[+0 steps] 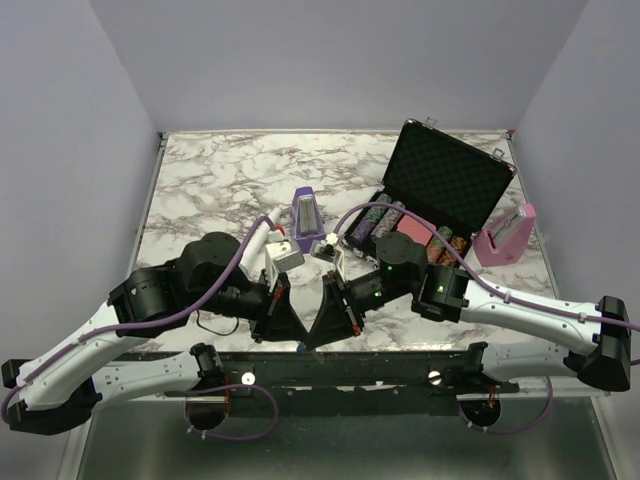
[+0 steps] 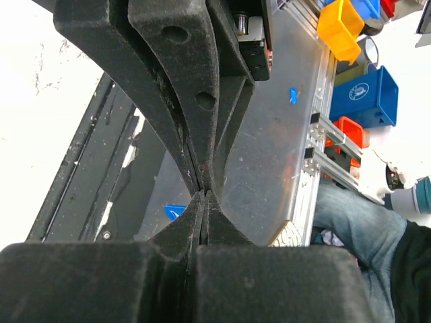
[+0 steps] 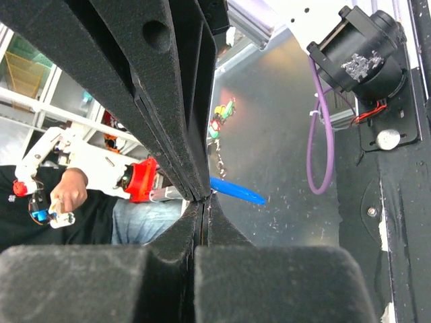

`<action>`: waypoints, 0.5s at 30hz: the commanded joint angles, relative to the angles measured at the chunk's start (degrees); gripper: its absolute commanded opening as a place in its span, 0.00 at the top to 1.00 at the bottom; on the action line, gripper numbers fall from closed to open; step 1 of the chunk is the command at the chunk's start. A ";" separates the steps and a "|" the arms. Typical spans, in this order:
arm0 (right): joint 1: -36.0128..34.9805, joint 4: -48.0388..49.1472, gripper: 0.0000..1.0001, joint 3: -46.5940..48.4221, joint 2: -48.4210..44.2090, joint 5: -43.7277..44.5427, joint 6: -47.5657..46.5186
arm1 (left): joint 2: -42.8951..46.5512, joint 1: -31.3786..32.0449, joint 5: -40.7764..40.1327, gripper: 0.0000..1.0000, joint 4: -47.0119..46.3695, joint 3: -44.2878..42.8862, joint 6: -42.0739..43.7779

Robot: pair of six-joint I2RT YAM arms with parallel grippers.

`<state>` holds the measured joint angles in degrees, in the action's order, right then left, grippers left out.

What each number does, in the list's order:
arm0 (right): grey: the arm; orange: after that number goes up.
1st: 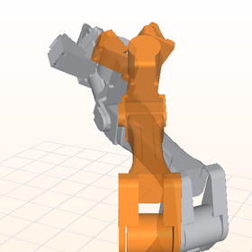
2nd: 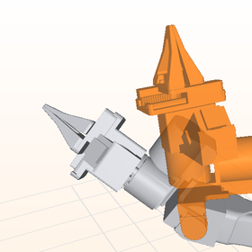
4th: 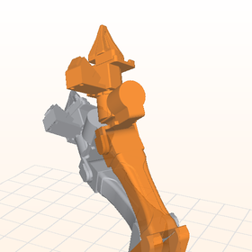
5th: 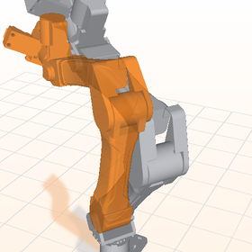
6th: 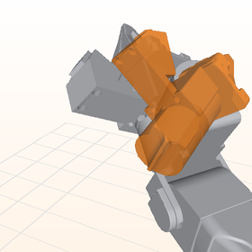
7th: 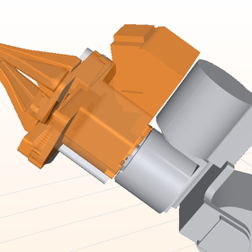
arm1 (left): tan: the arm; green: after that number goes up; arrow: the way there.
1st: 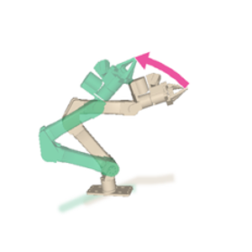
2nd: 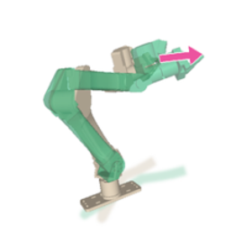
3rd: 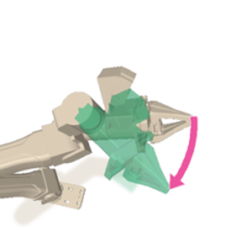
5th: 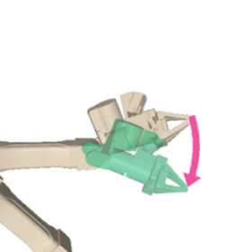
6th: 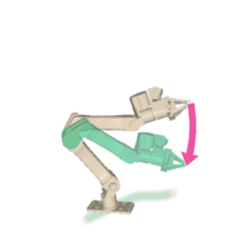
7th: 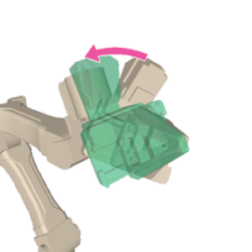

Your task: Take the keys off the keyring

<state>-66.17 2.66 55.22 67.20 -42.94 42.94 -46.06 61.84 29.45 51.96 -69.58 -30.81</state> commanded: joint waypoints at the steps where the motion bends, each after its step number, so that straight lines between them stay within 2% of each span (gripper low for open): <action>1: -0.10 5.96 0.99 3.93 1.36 6.29 -1.10 | -3.68 0.38 1.84 1.00 -3.89 0.59 0.04; 3: -0.18 5.61 0.99 3.58 0.92 6.81 -1.28 | -3.95 0.38 -0.96 0.99 -2.75 -0.11 -0.13; 4: -0.19 5.52 0.99 3.40 0.48 7.16 -1.28 | -3.95 0.38 -1.58 0.94 -2.49 -0.38 -0.39; 7: -0.10 5.69 0.99 2.00 -0.75 8.31 -1.28 | -3.25 0.38 -4.75 0.77 -2.04 -1.61 -1.27; 8: -0.18 5.78 0.99 1.82 -1.28 8.57 -1.10 | -2.81 0.38 -5.80 0.67 -1.87 -1.96 -1.45; 11: -0.10 6.22 0.99 0.59 -2.59 9.45 -0.84 | -1.40 0.38 -8.26 0.51 -1.69 -2.92 -2.06; 15: -0.19 6.40 0.99 -0.03 -3.30 10.07 -0.49 | 0.01 0.38 -12.22 0.42 -1.16 -3.89 -2.85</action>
<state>-66.32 1.74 55.20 64.64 -39.66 42.00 -46.81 61.89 22.96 53.78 -71.77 -31.88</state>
